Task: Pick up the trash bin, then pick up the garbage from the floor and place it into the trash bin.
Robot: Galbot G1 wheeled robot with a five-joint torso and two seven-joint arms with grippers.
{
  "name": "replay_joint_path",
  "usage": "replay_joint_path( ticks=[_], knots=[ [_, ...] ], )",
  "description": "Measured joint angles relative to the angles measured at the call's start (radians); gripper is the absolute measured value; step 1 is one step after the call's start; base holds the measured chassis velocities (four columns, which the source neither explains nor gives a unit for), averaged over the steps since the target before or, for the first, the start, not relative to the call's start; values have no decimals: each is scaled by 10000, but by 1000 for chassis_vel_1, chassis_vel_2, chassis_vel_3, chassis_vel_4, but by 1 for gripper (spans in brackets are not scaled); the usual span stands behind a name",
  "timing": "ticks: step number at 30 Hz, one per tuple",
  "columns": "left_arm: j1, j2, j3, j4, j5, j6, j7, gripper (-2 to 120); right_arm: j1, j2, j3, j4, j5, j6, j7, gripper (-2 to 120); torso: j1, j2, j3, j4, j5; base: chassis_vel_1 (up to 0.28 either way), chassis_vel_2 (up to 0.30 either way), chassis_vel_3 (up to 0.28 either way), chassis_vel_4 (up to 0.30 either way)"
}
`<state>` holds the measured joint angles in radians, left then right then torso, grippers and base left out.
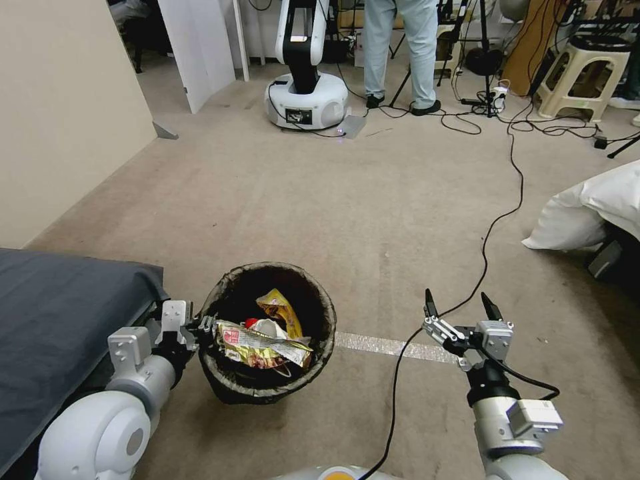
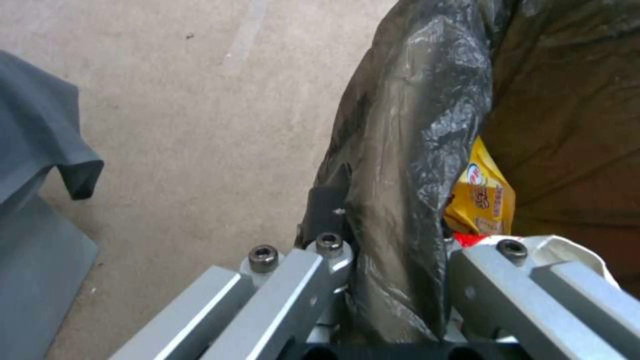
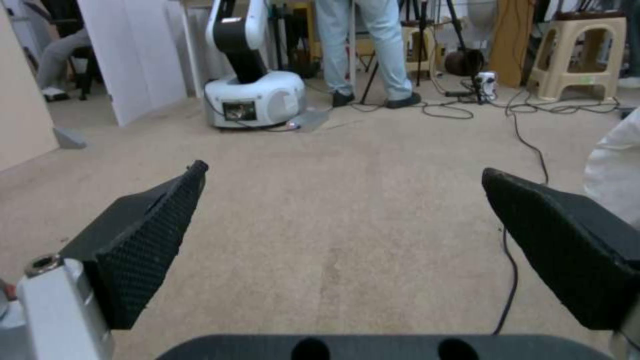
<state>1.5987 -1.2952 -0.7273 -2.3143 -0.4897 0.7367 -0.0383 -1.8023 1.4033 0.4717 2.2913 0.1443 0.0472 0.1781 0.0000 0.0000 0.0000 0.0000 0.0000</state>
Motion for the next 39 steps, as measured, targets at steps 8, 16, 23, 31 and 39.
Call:
replay_joint_path(
  ticks=[8, 16, 23, 31, 39],
  knots=[
    [-400, 4, 369, 925, 9, 0, -336, 3, -216, 278, 27, 53, -218, 36, 27, 100, 0, 0, 0, 0, -1, 0, 0, 0, 0],
    [-658, -57, 557, 1818, -286, -1, -350, 3, -266, 437, 63, 86, -270, 66, 85, 100, 0, 0, 0, 1, 0, 0, 0, 0, 0],
    [-901, -102, 992, 2174, -281, -4, -491, 3, -264, 484, 113, 86, -254, 66, 107, 100, 0, 0, 0, 0, 1, 0, 0, 0, 0],
    [-1098, -202, 1318, 2576, -345, -8, -697, 3, -246, 494, 145, 66, -225, 66, 121, 100, 0, 0, 0, 0, 1, 0, 0, 0, 0],
    [-1324, -308, 1487, 3025, -406, -22, -833, 3, -272, 494, 145, 51, -208, 77, 132, 100, 0, 0, 0, 2, 3, 0, 0, 0, 0]
  ],
)
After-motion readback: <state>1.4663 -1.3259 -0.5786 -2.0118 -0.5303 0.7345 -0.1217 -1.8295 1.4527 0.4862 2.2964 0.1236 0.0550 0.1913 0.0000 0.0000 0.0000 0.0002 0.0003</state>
